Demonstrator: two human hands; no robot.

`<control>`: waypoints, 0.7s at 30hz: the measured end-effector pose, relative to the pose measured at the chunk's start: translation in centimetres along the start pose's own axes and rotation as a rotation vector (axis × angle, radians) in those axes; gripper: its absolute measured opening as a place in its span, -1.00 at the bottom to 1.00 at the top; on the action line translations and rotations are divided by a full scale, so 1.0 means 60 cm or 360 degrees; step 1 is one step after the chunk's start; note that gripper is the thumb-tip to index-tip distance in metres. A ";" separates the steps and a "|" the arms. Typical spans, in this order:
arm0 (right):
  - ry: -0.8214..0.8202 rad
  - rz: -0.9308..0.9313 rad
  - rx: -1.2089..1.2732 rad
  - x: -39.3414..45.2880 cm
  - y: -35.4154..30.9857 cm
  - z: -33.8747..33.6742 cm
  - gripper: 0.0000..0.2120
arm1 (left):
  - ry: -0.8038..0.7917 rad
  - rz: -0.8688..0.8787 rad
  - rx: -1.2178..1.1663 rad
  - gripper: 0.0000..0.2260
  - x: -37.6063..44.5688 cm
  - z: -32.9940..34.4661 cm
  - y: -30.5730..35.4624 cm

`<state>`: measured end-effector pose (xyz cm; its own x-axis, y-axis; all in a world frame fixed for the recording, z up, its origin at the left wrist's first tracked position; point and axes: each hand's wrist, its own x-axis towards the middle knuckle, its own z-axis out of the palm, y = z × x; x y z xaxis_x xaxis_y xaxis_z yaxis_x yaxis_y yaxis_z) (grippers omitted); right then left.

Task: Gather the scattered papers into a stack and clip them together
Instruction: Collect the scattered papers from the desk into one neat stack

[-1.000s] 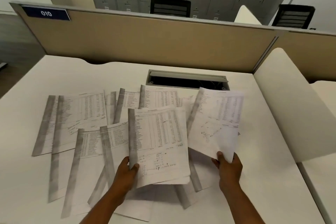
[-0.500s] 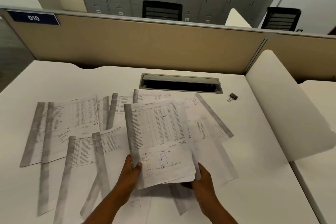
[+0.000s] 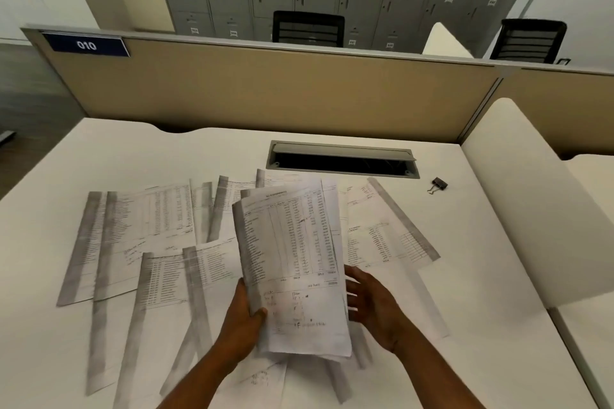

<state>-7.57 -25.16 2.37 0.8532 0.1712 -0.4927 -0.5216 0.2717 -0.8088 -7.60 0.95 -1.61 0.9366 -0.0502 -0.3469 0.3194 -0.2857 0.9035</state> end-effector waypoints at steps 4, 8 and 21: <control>0.0273 0.0084 -0.0434 0.025 0.001 0.038 -0.47 | 0.0000 -0.0137 0.0131 -0.53 0.000 0.004 -0.006; 0.0419 -0.0013 -0.0145 0.039 0.018 0.034 -0.64 | -0.0026 -0.0216 0.0228 -0.46 0.005 -0.005 -0.023; 0.0478 0.0009 -0.0375 0.046 0.054 -0.014 -0.54 | -0.0314 -0.0374 -0.0380 -0.66 0.030 -0.012 0.024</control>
<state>-6.90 -24.59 -1.90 0.8320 -0.1225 -0.5410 -0.5405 0.0403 -0.8404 -5.37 1.14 -0.75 0.7957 -0.1997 -0.5719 0.5681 -0.0817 0.8189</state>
